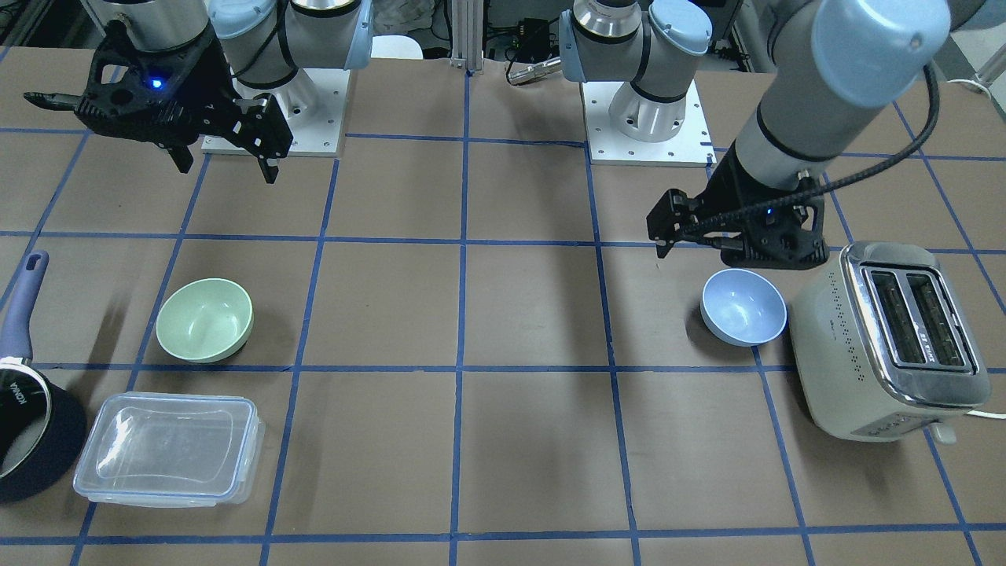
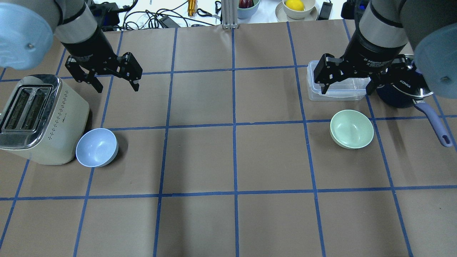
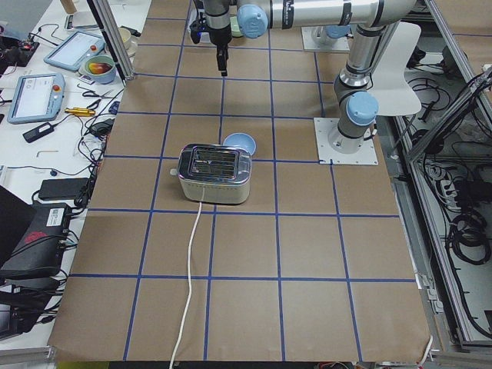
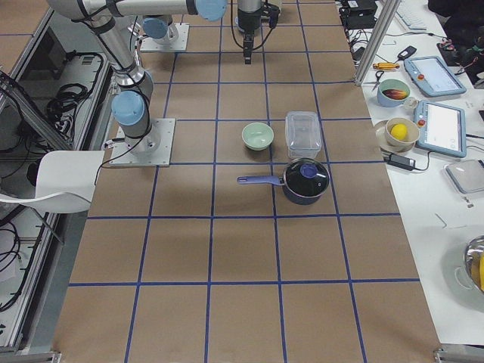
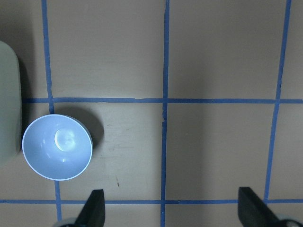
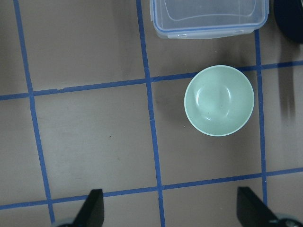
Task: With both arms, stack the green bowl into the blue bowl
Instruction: 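Lower the left gripper onto the light blue bowl while the right descends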
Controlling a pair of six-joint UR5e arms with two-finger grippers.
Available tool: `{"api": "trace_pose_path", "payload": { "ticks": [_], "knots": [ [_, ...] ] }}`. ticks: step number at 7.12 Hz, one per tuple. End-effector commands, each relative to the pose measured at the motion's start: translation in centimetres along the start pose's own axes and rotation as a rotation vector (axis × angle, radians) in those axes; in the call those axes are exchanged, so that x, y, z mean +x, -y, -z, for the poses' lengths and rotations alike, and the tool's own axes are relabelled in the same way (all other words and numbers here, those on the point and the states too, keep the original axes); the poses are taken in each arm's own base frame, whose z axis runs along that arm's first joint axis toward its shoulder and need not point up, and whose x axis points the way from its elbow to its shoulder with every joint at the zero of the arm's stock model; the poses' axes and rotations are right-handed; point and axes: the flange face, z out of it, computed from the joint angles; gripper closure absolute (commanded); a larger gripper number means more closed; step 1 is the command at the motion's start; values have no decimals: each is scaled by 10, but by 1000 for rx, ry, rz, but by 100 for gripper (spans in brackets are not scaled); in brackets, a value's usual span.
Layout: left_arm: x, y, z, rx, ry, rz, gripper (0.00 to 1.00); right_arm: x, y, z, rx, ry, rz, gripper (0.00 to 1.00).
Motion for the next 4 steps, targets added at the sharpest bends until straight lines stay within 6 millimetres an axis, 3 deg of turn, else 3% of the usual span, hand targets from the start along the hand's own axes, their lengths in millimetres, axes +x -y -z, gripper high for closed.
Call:
{"api": "trace_pose_path", "payload": {
  "ticks": [1,2,3,4],
  "knots": [
    [-59,-20,-125,-27,-8,74,0,5,18,-15,7,2,16,0],
    [-82,-32,-153,-12,-8,53,0,20,48,-44,-7,4,48,0],
    [-88,-37,-171,-40,-16,55,0,52,72,-62,-13,3,90,0],
    [-92,-33,-183,-36,-6,58,0,93,83,-74,-32,4,69,0]
  ]
}}
